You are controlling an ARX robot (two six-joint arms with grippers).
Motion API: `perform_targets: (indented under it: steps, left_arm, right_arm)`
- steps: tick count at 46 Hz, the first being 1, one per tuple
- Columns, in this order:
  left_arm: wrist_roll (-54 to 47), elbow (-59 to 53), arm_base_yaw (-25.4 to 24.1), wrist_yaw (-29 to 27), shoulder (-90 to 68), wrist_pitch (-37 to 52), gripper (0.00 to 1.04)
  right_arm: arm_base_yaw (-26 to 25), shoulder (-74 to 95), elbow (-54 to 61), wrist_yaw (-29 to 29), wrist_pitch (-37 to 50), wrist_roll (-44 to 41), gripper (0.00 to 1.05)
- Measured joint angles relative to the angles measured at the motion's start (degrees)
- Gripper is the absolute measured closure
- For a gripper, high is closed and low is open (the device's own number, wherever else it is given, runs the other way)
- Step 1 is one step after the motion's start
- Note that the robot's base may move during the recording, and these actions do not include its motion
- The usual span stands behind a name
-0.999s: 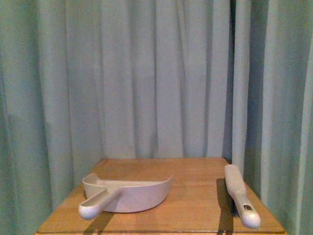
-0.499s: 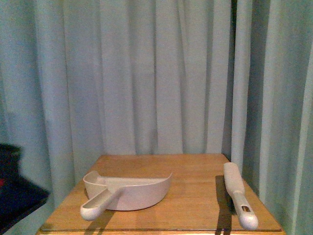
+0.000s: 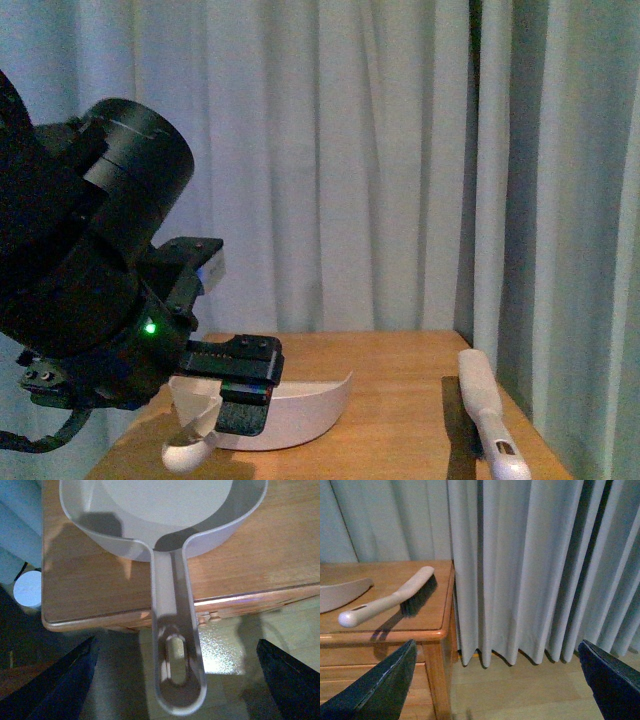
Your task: Clean up trash
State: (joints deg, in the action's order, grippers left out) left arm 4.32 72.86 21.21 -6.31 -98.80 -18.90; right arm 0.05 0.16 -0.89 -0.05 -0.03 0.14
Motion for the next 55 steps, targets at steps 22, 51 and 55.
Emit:
perform_targets:
  steps: [22, 51, 55]
  left_arm:
    - [0.02, 4.81, -0.72, -2.29, -10.32, 0.72, 0.08]
    - [-0.59, 6.29, 0.7, -2.69, -13.07, 2.47, 0.51]
    - [-0.59, 6.29, 0.92, -2.69, -13.07, 2.86, 0.63]
  right_arm:
    - [0.0, 0.0, 0.0, 0.02, 0.0, 0.0, 0.07]
    - [0.0, 0.0, 0.0, 0.02, 0.0, 0.0, 0.07]
    - [0.0, 0.0, 0.0, 0.02, 0.0, 0.0, 0.07]
